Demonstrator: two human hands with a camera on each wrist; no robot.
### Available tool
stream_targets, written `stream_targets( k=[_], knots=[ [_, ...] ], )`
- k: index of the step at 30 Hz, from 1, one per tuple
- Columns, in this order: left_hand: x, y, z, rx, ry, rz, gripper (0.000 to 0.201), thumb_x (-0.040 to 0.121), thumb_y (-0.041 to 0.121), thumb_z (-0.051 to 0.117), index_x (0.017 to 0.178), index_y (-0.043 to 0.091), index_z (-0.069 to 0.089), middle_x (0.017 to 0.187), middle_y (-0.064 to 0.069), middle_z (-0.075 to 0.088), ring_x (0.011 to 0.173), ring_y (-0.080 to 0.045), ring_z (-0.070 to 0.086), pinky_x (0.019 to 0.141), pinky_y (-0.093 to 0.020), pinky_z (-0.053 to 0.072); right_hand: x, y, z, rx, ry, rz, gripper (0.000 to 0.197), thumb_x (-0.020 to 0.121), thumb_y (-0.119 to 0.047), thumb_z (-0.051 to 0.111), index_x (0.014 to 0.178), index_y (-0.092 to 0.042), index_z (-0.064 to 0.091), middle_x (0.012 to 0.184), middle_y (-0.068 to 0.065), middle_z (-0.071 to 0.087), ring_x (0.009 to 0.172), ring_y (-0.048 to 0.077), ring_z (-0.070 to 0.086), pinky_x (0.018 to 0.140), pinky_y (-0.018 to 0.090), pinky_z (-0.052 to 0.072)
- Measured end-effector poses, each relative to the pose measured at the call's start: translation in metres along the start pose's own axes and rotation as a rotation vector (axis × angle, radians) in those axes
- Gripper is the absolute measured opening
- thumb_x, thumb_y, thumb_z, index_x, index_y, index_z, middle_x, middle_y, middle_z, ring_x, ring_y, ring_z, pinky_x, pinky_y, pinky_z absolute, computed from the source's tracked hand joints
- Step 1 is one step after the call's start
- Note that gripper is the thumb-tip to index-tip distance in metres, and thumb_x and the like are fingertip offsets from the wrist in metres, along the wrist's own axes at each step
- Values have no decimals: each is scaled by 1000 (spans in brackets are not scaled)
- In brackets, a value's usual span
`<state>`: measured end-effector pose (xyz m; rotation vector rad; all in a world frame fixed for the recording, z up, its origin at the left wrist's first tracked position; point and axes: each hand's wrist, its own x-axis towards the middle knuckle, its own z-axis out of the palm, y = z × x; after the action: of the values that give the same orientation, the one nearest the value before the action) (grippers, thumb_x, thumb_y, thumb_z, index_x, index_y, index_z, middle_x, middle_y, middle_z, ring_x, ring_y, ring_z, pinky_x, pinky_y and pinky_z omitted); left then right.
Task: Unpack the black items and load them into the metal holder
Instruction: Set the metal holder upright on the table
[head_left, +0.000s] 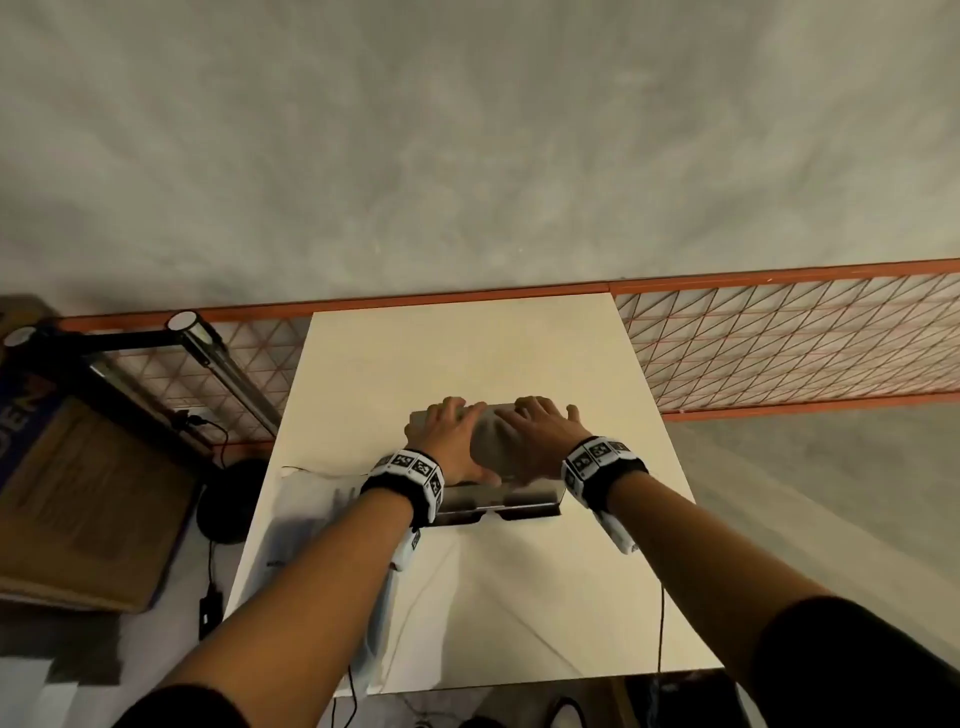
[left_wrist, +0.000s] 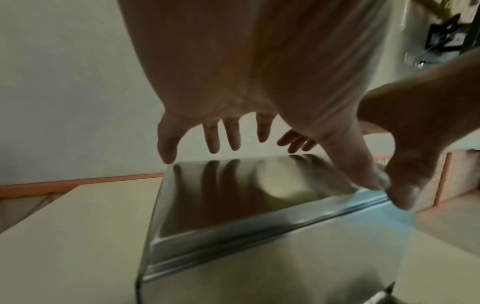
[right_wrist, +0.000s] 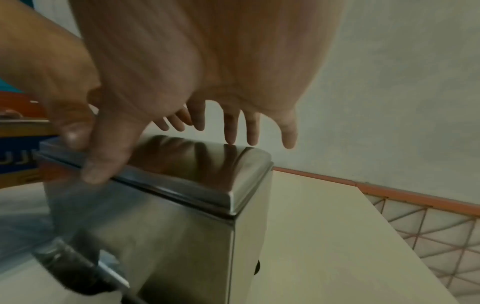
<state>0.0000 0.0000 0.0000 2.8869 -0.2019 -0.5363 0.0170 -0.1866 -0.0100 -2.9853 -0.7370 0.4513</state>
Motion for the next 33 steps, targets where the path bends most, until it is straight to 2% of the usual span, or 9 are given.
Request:
stream_targets(
  k=[3,8,11,13,16,20,24,33],
  knots=[
    [3,-3,2,61,-86,-10,127,58,69,85,156,37,11,164,-1,8,151,-33,11,111,-66,30,4,-2,-1,-9,-30,-16,122,48,-80,75,147,-38,18,141,6,36,133,35,33,97,70,32],
    [8,-13,9,114,-127,-40,137,58,64,89,159,37,1,167,-2,-4,153,-35,-3,113,-72,23,6,-6,-5,-29,-56,-11,125,49,-74,80,149,-38,14,147,7,31,137,35,26,101,74,27],
    [12,-19,11,114,-126,-32,140,57,66,88,159,38,-4,167,-1,-5,154,-34,-4,113,-71,21,9,-7,-6,-40,-75,-9,127,48,-74,80,150,-38,13,149,7,30,137,35,26,101,73,27],
    [13,-21,12,122,-122,-21,140,56,68,87,159,39,-4,167,0,-3,153,-33,-2,114,-70,22,11,-8,-6,-50,-71,-11,129,47,-74,80,150,-38,12,148,7,30,137,34,27,100,72,29],
    [14,-21,13,131,-91,-7,138,55,68,87,158,39,1,163,-1,8,150,-32,7,112,-64,30,11,-9,-5,-46,-57,-4,129,45,-74,79,149,-38,12,146,7,32,134,34,29,98,67,33],
    [15,-21,16,125,-59,4,136,53,67,87,158,38,6,156,-2,17,145,-32,15,108,-57,38,15,-13,-6,-23,-58,5,128,43,-70,81,147,-40,14,136,6,37,126,33,35,96,63,37],
    [16,-22,16,126,-51,12,135,52,67,87,158,39,7,154,-2,19,143,-32,19,107,-54,37,15,-13,-6,3,-58,19,127,43,-67,83,147,-41,16,134,4,37,124,31,36,94,60,38],
    [17,-23,9,127,-70,27,136,49,71,85,156,41,7,151,-1,23,141,-32,23,107,-55,36,14,-8,-5,59,-38,17,120,45,-64,84,146,-45,21,137,1,38,126,29,37,92,53,38]
  ],
)
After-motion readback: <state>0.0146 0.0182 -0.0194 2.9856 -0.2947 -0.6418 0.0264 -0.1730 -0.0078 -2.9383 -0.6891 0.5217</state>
